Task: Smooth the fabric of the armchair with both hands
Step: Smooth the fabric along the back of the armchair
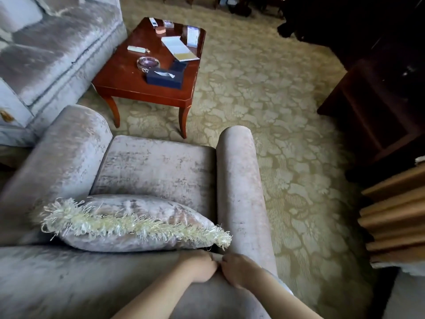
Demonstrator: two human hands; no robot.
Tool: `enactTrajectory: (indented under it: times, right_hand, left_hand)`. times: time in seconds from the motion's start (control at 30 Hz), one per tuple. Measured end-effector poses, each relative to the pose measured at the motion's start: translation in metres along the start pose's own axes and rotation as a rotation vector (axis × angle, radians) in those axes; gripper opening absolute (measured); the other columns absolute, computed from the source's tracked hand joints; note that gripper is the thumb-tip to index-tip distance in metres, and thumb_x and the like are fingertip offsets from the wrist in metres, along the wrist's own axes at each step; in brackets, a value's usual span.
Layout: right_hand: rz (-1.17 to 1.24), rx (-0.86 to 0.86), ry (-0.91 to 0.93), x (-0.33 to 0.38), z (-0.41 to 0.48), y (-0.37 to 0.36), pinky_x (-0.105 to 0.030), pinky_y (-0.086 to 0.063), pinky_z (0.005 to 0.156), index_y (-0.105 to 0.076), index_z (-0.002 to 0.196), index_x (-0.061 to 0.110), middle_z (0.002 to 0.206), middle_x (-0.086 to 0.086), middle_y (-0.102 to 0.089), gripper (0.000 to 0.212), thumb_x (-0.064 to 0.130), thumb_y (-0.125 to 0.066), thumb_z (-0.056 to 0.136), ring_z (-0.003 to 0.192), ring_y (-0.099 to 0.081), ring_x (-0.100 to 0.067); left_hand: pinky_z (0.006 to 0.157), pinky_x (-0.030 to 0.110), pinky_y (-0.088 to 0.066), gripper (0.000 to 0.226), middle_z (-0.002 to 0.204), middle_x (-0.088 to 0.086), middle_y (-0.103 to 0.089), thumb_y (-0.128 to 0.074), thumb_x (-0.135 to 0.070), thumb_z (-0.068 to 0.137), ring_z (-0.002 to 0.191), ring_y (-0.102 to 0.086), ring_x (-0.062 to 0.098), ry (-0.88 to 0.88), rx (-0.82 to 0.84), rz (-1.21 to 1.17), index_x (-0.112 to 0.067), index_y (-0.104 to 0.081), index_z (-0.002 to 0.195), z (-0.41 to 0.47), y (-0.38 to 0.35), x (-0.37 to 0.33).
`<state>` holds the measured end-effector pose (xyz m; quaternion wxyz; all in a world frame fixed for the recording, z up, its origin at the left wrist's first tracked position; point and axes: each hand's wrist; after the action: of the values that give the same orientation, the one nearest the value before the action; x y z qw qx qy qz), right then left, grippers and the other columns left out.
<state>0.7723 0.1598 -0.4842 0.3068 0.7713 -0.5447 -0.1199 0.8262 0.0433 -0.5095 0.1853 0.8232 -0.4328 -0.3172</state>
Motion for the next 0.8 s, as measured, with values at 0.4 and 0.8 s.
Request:
enactTrajectory:
  times: [0.4, 0.8]
  right_hand:
    - [0.086, -0.084, 0.013, -0.011, -0.013, -0.019, -0.036, -0.037, 0.101, -0.054, 0.125, 0.018, 0.137, -0.012, -0.052, 0.045, 0.04, -0.03, 0.095, 0.124, -0.049, -0.029]
    - [0.124, -0.149, -0.002, -0.021, -0.005, 0.011, -0.034, -0.039, 0.101, -0.055, 0.125, 0.017, 0.135, -0.012, -0.054, 0.046, 0.042, -0.036, 0.092, 0.123, -0.05, -0.027]
  left_hand:
    - [0.097, 0.038, -0.039, 0.05, 0.135, 0.022, -0.048, -0.021, -0.034, 0.096, 0.118, -0.049, 0.034, 0.077, 0.015, -0.041, -0.004, -0.052, 0.121, -0.002, -0.016, 0.003]
    - [0.093, 0.033, -0.035, 0.052, 0.142, 0.018, -0.043, -0.023, -0.042, 0.095, 0.122, -0.047, 0.03, 0.055, -0.002, 0.023, -0.017, -0.051, 0.13, 0.009, 0.01, -0.016]
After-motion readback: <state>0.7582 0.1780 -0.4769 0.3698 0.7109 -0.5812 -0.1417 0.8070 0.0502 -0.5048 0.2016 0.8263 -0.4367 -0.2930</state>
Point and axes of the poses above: each hand's wrist, its own z-axis towards the middle knuckle, its own y-axis out of the back of the hand, x = y × z
